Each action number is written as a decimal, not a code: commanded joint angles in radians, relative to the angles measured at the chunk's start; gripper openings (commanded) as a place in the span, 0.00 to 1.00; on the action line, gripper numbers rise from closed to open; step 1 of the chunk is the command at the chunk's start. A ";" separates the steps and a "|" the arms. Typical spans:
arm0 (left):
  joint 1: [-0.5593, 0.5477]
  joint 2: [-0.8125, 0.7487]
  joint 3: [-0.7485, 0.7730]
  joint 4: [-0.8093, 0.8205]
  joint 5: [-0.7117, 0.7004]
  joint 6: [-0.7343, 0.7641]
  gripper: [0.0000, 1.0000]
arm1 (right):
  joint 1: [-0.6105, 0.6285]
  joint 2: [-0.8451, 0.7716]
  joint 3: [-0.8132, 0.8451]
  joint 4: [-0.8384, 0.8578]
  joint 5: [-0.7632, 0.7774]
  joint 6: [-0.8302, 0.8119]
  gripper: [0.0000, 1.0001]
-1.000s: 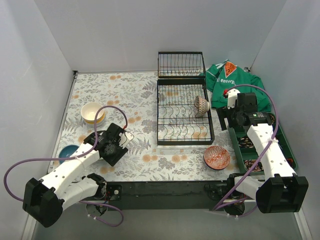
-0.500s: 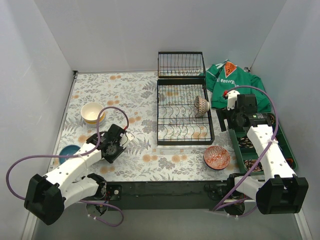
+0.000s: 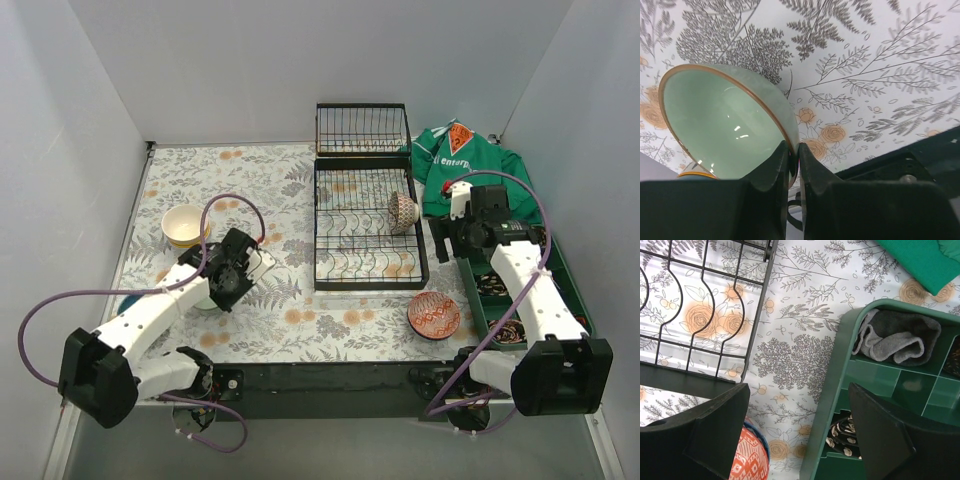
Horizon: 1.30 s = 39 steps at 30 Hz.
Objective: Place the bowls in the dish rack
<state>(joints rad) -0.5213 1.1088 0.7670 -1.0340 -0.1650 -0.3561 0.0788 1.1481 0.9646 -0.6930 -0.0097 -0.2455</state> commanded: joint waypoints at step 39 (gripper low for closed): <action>-0.008 0.850 0.494 1.893 0.914 -1.449 0.00 | -0.013 0.044 0.146 -0.076 0.238 -0.126 0.91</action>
<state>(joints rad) -0.5240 1.9503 1.1740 0.6682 0.7567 -1.6638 0.0765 1.2087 1.1099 -0.7616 0.2035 -0.3473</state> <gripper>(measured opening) 0.087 0.915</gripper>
